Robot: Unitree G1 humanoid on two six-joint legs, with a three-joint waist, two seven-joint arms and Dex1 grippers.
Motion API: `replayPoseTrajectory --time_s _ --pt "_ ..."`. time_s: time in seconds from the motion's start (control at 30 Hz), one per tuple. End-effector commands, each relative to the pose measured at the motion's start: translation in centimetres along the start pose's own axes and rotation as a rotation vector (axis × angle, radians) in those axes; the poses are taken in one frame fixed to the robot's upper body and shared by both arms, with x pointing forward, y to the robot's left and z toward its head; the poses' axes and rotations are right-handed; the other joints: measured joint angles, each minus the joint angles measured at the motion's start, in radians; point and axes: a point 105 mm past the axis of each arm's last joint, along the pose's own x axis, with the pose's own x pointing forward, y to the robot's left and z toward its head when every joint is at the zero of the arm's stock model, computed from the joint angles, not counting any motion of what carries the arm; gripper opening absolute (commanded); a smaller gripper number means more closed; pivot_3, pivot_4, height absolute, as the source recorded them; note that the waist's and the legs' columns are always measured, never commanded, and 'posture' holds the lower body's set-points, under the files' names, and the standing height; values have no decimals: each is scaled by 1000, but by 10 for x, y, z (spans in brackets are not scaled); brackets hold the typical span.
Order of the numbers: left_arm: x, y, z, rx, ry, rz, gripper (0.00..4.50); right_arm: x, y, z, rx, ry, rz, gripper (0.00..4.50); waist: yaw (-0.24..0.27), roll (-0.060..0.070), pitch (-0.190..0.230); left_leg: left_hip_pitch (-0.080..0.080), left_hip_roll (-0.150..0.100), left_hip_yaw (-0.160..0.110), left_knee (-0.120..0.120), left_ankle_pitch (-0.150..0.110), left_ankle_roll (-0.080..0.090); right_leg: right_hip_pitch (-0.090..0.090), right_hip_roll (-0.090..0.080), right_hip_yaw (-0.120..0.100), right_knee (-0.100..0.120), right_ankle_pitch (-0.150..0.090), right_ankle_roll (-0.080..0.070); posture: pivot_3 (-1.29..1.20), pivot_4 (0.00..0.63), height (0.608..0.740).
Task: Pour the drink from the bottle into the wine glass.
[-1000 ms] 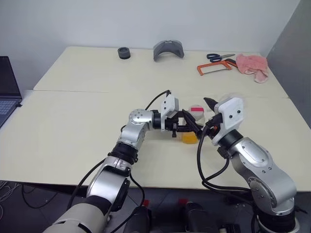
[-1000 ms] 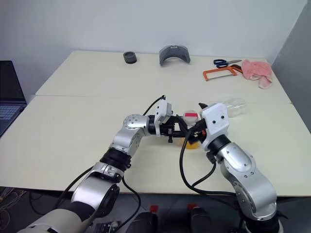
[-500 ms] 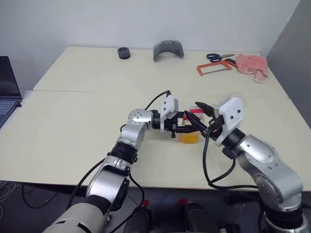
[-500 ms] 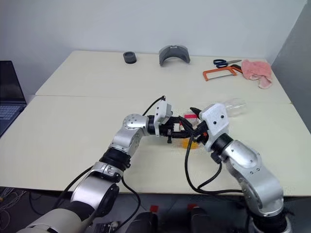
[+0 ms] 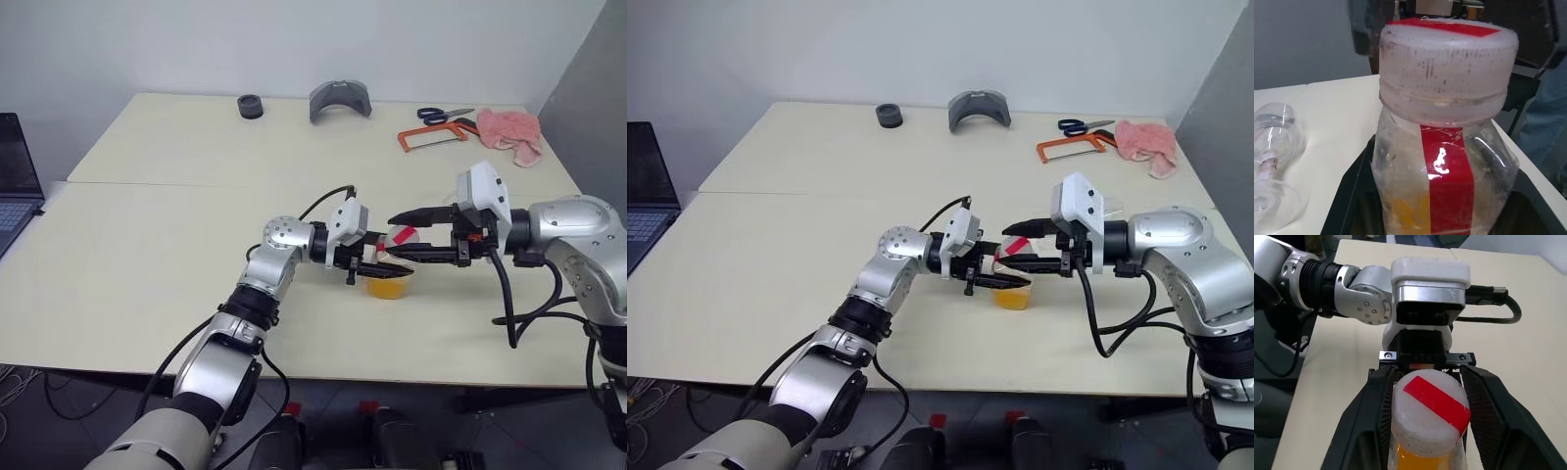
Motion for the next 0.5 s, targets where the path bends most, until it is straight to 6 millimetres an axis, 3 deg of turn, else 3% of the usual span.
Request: replayPoseTrajectory --time_s 0.03,0.13,0.33,0.5 --pt "-8 10 19 56 -58 64 1792 -8 2 13 -29 -54 -85 3536 2 0 0 0 0 0 0 0 0 0 0 0 1 0 0 0 150 740" --pt "-8 10 19 53 -63 77 1787 -11 8 23 -30 -114 -180 4500 2 0 0 0 0 -1 0 0 0 0 -1 0 0 0 0 0 150 740" --pt "-6 10 18 46 -70 82 1787 1 11 23 -32 -179 -442 4500 0 0 0 0 0 -2 0 0 0 0 -1 0 1 0 0 0 150 740" --pt "-4 8 17 42 -73 72 1787 8 7 15 -28 -164 -537 4500 0 0 0 0 -1 -1 0 0 -1 -1 0 1 2 0 0 0 150 740"
